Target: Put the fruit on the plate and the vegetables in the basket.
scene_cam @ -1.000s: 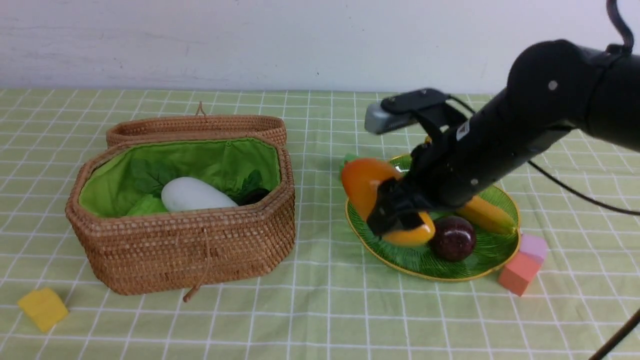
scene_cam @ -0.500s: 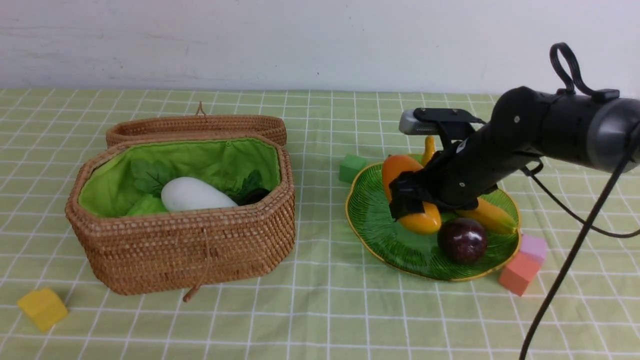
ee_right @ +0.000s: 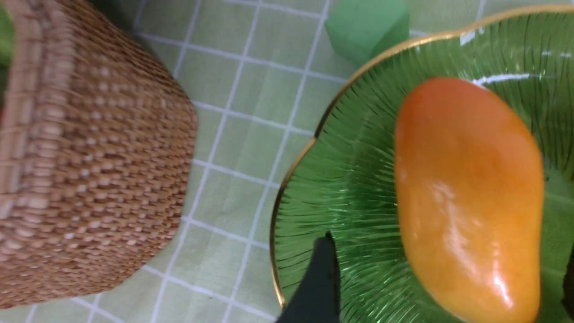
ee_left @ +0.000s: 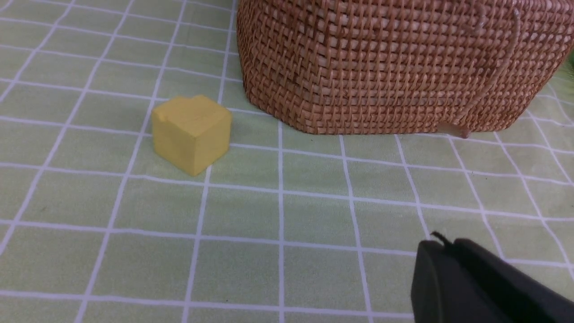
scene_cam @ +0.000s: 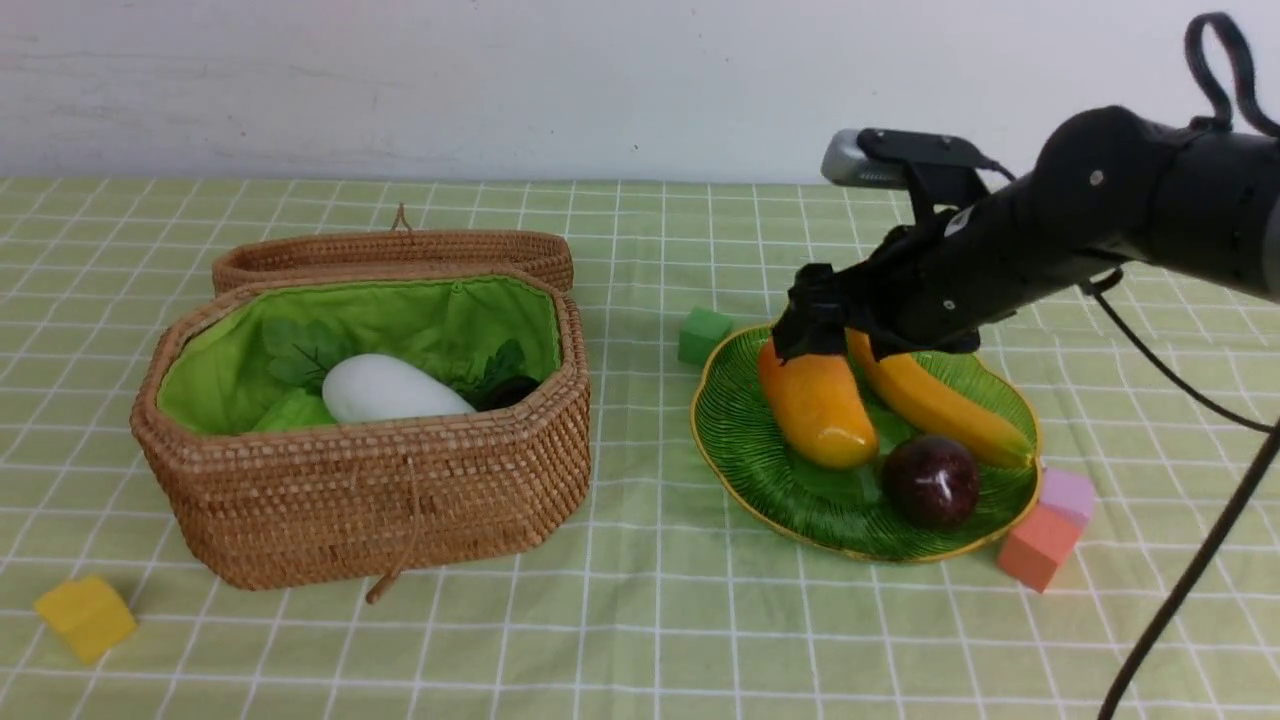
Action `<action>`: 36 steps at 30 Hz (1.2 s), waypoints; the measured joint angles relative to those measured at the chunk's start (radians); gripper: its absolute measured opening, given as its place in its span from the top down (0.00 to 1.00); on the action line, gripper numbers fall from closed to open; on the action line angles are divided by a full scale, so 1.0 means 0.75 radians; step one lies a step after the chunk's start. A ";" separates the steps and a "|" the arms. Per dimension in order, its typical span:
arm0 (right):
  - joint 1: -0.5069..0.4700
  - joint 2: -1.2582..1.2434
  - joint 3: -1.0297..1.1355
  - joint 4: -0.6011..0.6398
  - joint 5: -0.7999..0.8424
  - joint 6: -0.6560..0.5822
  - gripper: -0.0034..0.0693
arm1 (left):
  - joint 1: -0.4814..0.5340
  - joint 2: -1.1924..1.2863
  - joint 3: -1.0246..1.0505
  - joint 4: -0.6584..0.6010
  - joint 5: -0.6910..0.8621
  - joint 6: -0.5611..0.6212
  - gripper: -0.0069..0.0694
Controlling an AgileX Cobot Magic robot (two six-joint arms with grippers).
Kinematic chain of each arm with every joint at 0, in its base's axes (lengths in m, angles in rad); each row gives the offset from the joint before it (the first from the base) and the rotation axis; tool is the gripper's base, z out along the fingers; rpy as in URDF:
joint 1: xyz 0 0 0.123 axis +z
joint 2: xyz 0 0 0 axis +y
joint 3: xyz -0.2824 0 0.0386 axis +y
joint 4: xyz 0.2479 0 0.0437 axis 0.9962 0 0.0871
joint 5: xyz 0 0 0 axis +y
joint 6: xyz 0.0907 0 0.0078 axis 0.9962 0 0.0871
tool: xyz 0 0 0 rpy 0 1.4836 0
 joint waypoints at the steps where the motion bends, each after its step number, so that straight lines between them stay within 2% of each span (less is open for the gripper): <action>1: 0.000 -0.041 0.000 0.009 0.034 0.000 0.07 | 0.000 0.000 0.000 0.000 0.000 0.000 0.89; 5: 0.001 -0.203 0.000 0.020 0.249 -0.001 0.22 | 0.000 0.000 0.000 0.000 0.000 0.000 0.89; 7: 0.001 -0.302 0.000 0.018 0.346 -0.001 0.33 | 0.000 0.000 0.000 0.000 0.000 0.000 0.89; 10: 0.001 -0.471 0.000 0.002 0.488 0.007 0.56 | 0.000 0.000 0.000 0.000 0.000 0.000 0.89; 13: 0.001 -0.670 0.032 -0.027 0.563 0.063 0.87 | 0.000 0.000 0.000 0.000 0.000 0.000 0.89; 15: 0.001 -0.767 0.079 -0.042 0.576 0.084 0.94 | 0.000 0.000 0.000 0.000 0.000 0.000 0.89; 17: 0.001 -0.878 0.164 -0.060 0.577 0.096 0.97 | 0.000 0.000 0.000 0.000 0.000 0.000 0.89; 23: 0.001 -1.102 0.406 -0.073 0.638 0.103 0.98 | 0.000 0.000 0.000 0.000 0.000 0.000 0.89; 29: 0.001 -1.179 0.451 -0.086 0.791 0.098 0.97 | 0.000 0.000 0.000 0.000 0.000 0.000 0.89; 33: 0.001 -1.185 0.455 -0.232 0.772 0.024 0.97 | 0.000 0.000 0.000 0.000 0.000 0.000 0.89; 36: -0.031 -1.217 0.516 -0.370 0.662 0.035 0.97 | 0.000 0.000 0.000 0.000 0.000 0.000 0.89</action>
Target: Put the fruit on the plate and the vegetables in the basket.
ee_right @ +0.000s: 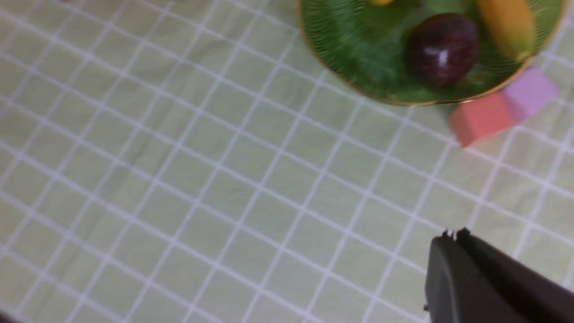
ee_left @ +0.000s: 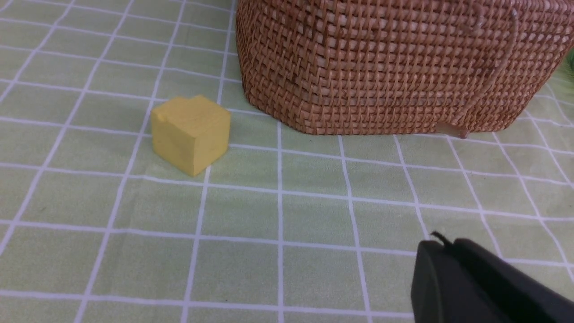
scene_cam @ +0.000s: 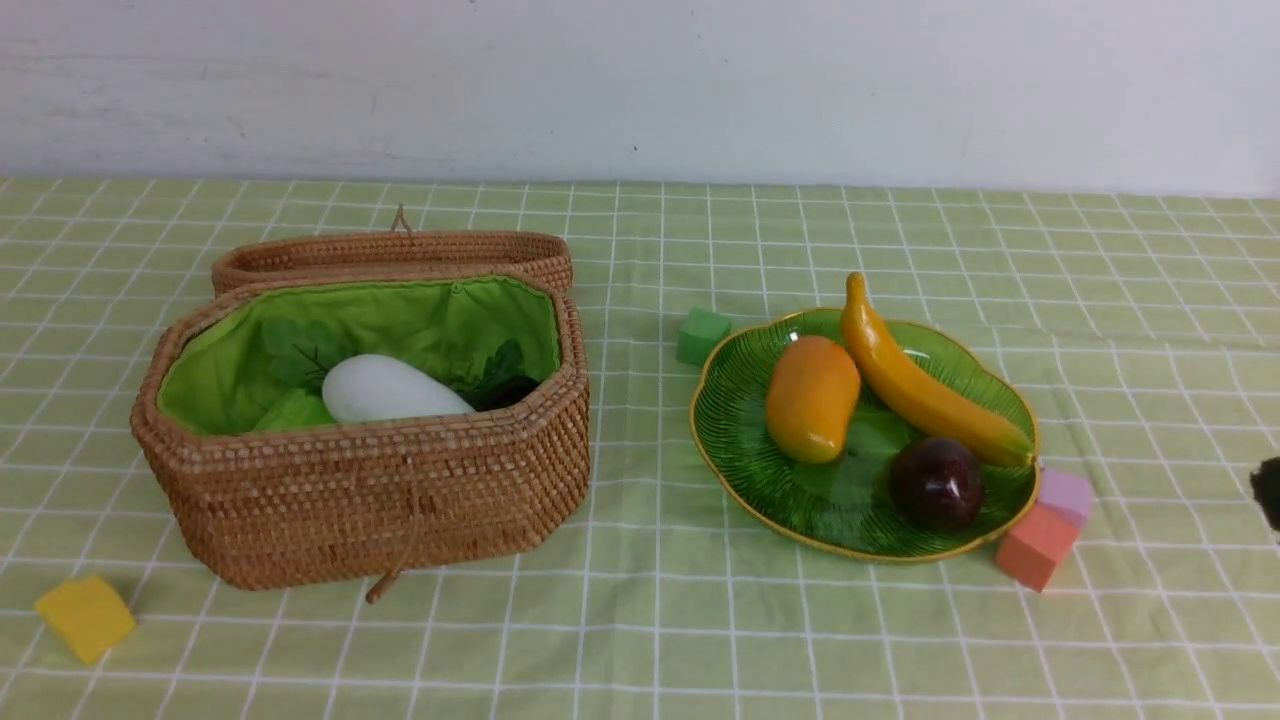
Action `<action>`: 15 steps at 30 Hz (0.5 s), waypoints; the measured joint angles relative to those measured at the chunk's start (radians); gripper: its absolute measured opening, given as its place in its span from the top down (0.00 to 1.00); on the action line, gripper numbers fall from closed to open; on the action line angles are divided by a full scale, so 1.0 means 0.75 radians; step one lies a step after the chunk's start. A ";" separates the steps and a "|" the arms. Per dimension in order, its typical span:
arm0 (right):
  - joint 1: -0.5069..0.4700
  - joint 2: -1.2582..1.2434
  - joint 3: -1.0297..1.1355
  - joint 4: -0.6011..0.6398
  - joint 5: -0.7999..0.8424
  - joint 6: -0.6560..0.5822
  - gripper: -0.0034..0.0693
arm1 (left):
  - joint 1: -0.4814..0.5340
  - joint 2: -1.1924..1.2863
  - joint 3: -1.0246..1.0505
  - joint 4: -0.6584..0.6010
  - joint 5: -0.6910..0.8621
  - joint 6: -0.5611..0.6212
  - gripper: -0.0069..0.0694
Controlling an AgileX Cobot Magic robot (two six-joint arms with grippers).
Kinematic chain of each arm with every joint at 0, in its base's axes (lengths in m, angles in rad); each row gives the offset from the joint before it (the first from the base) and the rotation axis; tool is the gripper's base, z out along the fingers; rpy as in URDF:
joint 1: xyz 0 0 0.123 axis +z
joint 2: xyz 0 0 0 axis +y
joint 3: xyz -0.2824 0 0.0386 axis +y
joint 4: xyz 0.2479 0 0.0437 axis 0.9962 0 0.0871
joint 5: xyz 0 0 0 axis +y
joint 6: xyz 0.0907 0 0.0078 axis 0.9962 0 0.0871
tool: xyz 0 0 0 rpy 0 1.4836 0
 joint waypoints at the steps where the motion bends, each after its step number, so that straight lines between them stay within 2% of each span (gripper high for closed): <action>1: -0.032 -0.030 0.042 -0.020 -0.048 0.008 0.97 | 0.000 0.000 0.000 0.000 0.000 0.000 0.89; 9: -0.356 -0.399 0.533 -0.179 -0.574 0.108 0.96 | 0.000 0.000 0.000 0.000 0.000 0.000 0.88; 12: -0.437 -0.598 0.799 -0.202 -0.783 0.109 0.95 | 0.000 0.000 0.000 0.000 0.000 0.000 0.88; 15: -0.463 -0.707 0.968 -0.203 -0.876 0.111 0.95 | 0.000 0.000 0.000 0.000 0.000 0.000 0.87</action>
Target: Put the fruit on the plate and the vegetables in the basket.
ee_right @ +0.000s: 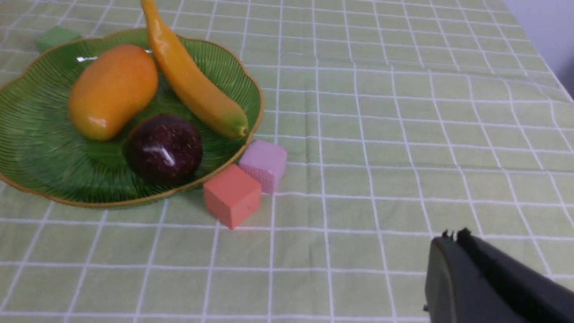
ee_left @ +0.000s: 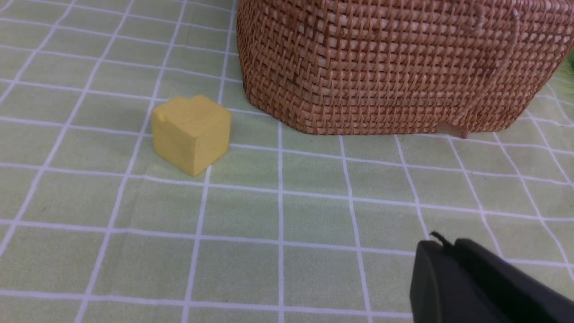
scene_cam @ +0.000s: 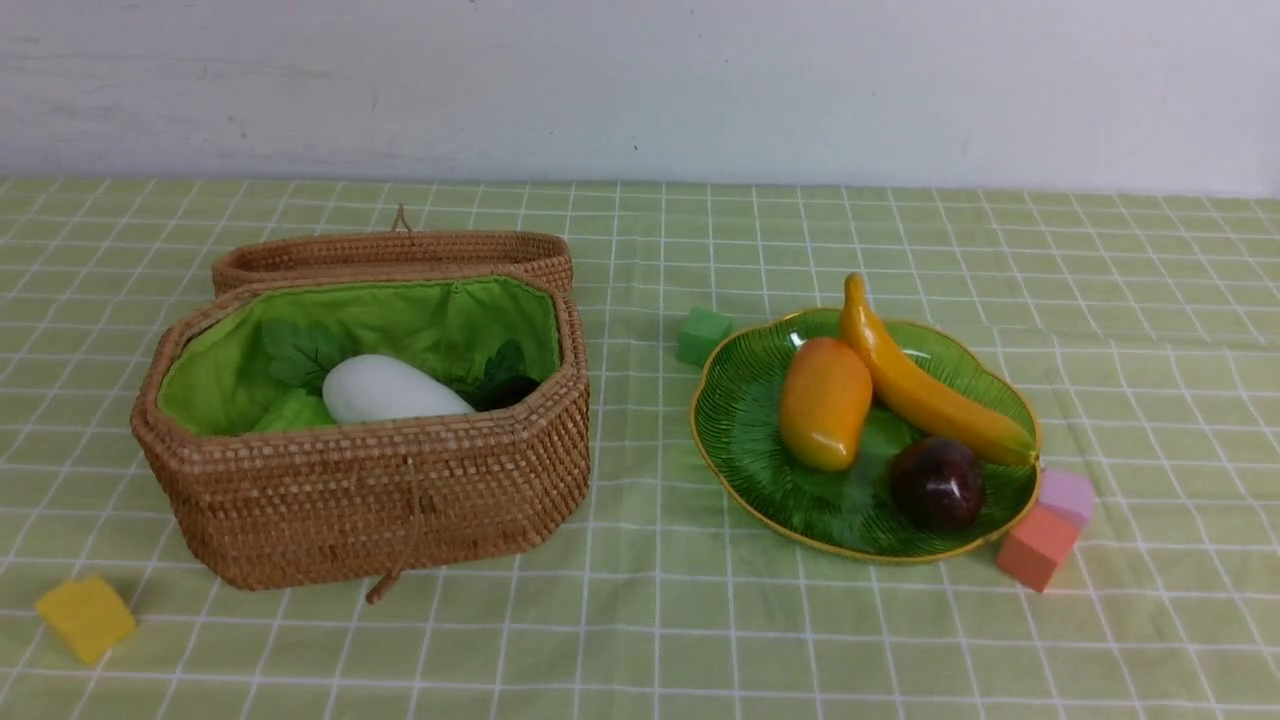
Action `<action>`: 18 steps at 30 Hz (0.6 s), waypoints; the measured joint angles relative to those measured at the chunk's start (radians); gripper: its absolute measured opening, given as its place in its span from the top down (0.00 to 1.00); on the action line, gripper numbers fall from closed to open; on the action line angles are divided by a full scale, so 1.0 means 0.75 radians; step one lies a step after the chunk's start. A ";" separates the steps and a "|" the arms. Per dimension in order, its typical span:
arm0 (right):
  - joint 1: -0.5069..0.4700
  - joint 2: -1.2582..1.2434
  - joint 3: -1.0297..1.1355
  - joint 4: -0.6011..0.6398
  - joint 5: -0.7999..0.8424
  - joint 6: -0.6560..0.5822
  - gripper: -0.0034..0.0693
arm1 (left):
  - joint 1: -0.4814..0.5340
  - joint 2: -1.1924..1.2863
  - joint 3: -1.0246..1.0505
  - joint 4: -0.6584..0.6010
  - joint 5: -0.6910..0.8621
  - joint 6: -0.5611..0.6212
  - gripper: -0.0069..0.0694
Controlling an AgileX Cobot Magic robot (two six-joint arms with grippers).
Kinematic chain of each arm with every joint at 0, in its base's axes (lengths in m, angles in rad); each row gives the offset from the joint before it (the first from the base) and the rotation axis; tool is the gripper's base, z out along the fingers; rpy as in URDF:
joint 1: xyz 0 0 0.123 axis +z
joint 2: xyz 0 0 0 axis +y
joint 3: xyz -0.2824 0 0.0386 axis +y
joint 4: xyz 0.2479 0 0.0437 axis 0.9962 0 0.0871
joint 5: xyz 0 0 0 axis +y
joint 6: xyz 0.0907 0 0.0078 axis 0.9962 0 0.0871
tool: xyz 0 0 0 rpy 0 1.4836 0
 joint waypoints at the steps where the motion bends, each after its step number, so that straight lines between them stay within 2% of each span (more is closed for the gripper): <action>1: -0.012 -0.078 0.102 0.000 -0.032 0.003 0.95 | 0.000 0.000 0.000 0.000 0.000 0.000 0.87; 8: -0.025 -0.449 0.464 0.001 -0.024 0.003 0.95 | 0.000 0.000 0.000 0.000 0.000 0.000 0.87; 18: -0.030 -0.520 0.470 0.015 -0.048 0.004 0.94 | 0.000 0.000 0.000 0.001 -0.001 0.000 0.87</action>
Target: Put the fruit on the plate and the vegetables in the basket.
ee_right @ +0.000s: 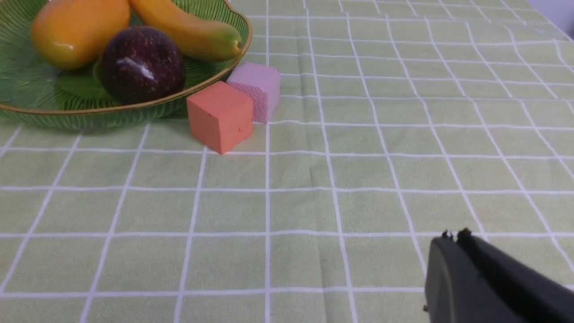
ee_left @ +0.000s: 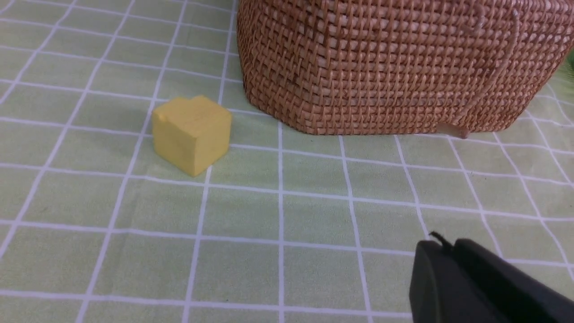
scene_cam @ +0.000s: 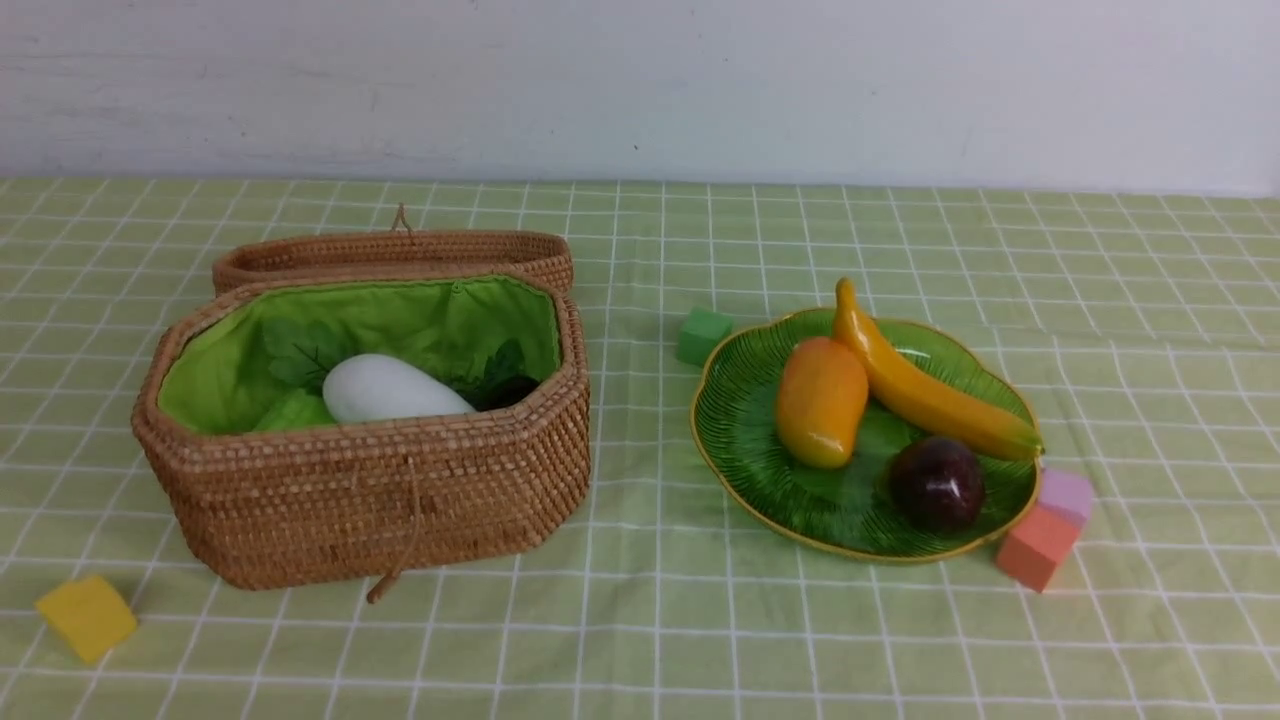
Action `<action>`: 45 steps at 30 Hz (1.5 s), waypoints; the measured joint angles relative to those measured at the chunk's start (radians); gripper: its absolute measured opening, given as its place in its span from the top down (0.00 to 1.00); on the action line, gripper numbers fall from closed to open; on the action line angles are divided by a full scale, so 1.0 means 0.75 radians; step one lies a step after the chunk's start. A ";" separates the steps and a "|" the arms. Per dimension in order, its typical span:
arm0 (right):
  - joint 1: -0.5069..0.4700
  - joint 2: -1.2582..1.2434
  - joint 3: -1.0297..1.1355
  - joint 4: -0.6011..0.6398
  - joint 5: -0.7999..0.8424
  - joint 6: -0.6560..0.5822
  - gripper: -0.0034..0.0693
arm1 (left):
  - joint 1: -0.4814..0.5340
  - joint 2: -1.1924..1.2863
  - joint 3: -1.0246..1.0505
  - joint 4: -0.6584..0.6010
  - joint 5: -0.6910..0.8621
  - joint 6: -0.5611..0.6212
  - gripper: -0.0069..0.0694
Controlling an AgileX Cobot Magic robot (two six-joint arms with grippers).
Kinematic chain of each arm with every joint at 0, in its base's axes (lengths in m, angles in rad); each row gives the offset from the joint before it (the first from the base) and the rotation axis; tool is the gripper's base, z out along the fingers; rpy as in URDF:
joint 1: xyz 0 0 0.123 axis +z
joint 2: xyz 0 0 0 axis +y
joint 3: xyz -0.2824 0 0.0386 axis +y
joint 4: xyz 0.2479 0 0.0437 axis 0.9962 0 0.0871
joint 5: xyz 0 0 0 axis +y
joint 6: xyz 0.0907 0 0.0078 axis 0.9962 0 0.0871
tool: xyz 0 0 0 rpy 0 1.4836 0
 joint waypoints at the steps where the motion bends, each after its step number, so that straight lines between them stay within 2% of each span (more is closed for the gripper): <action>1: 0.000 0.000 0.000 0.000 0.000 0.000 0.94 | 0.000 0.000 0.000 0.000 0.000 0.000 0.86; 45: -0.002 0.000 0.000 0.000 -0.002 -0.004 0.87 | 0.001 0.000 0.000 0.000 0.000 0.000 0.81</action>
